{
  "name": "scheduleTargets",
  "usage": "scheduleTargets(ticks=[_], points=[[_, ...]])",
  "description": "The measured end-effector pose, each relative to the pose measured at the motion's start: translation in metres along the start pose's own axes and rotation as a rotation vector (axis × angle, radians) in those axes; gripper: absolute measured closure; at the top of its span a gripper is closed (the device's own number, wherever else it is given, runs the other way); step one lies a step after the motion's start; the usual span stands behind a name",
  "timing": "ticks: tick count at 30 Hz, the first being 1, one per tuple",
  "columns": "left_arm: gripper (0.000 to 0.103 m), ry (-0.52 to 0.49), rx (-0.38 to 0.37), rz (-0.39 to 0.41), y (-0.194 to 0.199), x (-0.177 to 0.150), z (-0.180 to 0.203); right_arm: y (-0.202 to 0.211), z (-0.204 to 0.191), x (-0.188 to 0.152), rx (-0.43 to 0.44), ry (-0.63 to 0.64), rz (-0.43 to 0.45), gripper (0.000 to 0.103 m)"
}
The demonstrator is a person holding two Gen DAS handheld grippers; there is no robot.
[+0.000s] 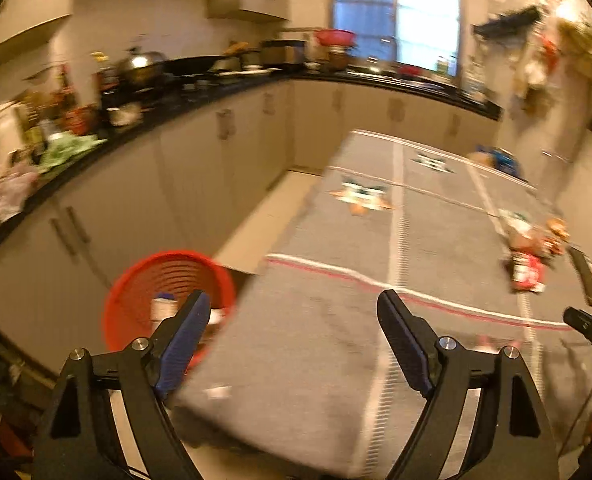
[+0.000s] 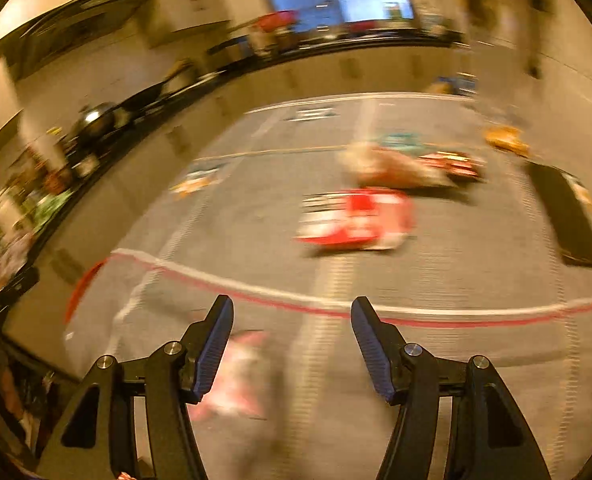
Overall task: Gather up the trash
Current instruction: 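Return both tools to the table toward the red box and brown wrapper, then grasp the red-white paper box with the left tool while the right tool grasps the brown snack wrapper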
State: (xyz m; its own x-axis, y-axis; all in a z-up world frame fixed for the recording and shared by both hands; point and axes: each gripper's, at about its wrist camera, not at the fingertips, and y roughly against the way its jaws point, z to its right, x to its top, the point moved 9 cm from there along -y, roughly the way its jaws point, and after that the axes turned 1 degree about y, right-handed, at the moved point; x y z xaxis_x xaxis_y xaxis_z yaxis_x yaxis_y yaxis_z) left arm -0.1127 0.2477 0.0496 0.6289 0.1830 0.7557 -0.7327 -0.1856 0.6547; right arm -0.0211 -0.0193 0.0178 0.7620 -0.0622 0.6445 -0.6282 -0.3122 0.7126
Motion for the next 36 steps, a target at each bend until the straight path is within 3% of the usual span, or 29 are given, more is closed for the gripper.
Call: scheduleTargets(ticks=[5,10,19,26,32,36], points=[[0.019,-0.107,-0.149,-0.005,-0.010,0.006,0.074,0.010,0.055,0.016,-0.051,-0.071,0.020,0.037],[0.019,-0.221,-0.281,-0.045,-0.024,0.006,0.149,0.003,0.082,0.038,-0.054,-0.097,0.037,0.037],[0.019,-0.426,-0.503,-0.120,-0.068,0.015,0.275,-0.047,0.119,0.093,-0.010,-0.247,0.044,0.037],[0.019,-0.543,-0.584,-0.205,-0.112,0.006,0.330,-0.082,0.143,0.113,-0.032,-0.345,0.021,0.035],[0.019,-0.597,-0.613,-0.278,-0.136,-0.013,0.356,-0.103,0.144,0.120,-0.029,-0.349,0.003,0.035],[0.019,-0.618,-0.608,-0.286,-0.135,-0.024,0.362,-0.114,0.139,0.117,-0.045,-0.314,-0.012,0.035]])
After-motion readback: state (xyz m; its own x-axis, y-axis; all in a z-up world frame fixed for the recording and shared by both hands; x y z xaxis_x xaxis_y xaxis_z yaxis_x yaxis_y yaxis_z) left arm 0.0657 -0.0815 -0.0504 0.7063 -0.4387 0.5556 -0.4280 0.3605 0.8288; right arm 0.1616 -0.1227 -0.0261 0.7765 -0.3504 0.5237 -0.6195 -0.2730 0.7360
